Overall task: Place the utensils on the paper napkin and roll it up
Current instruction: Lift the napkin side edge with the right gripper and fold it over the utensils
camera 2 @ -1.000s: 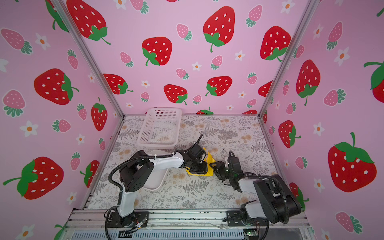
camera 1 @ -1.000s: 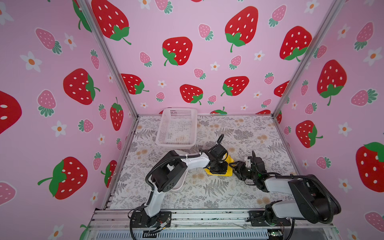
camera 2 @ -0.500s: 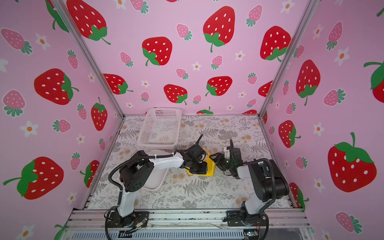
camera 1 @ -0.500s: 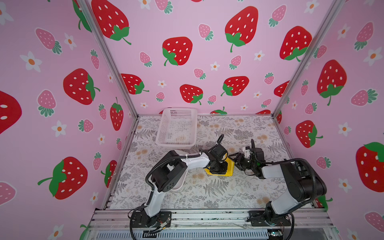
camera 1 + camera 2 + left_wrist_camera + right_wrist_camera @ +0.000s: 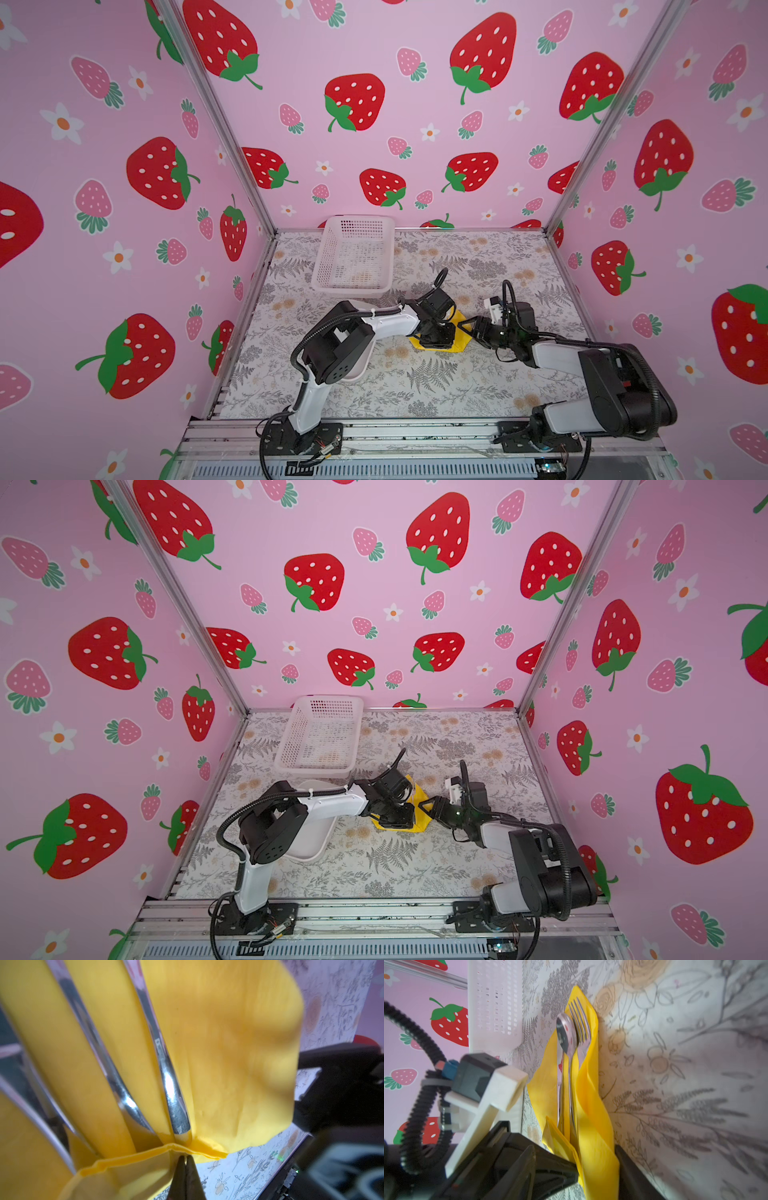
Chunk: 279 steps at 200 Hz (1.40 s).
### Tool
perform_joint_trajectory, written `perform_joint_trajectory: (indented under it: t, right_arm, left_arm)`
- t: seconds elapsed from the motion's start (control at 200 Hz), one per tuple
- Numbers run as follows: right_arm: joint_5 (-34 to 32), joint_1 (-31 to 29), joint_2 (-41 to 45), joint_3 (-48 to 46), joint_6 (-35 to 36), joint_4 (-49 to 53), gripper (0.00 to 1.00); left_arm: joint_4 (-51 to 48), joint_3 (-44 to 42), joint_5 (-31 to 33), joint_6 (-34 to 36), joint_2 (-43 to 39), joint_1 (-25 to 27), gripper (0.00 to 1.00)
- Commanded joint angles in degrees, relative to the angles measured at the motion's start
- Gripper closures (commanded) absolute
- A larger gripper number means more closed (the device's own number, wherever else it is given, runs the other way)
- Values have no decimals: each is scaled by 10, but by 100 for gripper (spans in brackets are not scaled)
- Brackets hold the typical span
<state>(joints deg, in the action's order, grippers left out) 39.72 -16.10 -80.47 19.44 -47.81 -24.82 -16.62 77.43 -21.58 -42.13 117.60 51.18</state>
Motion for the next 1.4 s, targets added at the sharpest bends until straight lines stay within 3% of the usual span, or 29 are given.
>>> perform_joint_trajectory:
  t: [0.0, 0.165, 0.65, 0.99, 1.126, 1.246, 1.391]
  right_arm:
    - [16, 3, 14, -24, 4, -3, 42]
    - [18, 3, 12, -29, -21, -23, 42]
    - [13, -6, 39, -118, -204, -187, 41]
    - [-22, -5, -15, -52, -164, -185, 43]
    - [-25, -5, -27, -46, -150, -167, 48]
    - [-31, -6, -19, -52, -131, -142, 58]
    - [-31, -7, 0, -61, -117, -123, 60]
  left_arm:
    - [4, 8, -5, -7, 3, 3, 100]
    - [5, 8, -6, -9, 3, 3, 100]
    - [5, 8, -5, -10, 3, 3, 100]
    - [4, 8, -7, -10, 3, 3, 100]
    - [4, 6, -5, -11, 2, 3, 100]
    - [6, 5, -7, -11, 3, 3, 100]
    - [6, 7, -9, -10, 8, 3, 100]
